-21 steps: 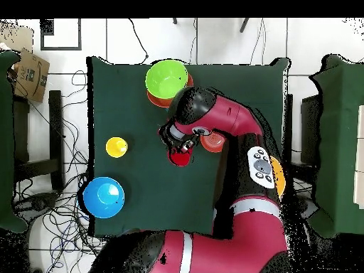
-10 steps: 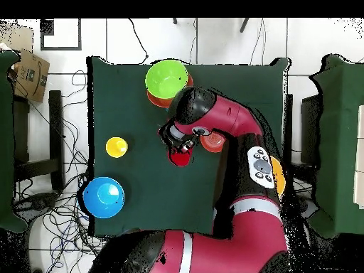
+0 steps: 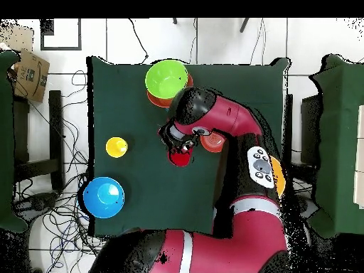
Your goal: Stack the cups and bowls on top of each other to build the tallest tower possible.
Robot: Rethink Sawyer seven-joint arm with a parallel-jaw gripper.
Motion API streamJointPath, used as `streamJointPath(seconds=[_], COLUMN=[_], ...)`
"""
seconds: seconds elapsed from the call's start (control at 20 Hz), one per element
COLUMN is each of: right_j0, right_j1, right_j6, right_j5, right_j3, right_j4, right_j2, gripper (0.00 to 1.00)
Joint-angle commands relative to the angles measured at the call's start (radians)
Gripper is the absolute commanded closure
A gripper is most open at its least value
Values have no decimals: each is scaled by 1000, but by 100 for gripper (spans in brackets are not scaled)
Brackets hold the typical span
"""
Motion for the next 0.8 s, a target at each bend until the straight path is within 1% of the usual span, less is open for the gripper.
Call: streamJointPath(seconds=[0.05,0.2,0.35,0.8], right_j0=[-31,-50,-62,-73], right_j1=[8,24,25,26], right_j6=[-154,-174,-174,-154], right_j5=[-68,-93,-101,-89], right_j3=[-34,-39,-34,-46], right_j4=[-125,-150,-163,-189], right_j2=[63,67,77,102], gripper=[100,100,100,100])
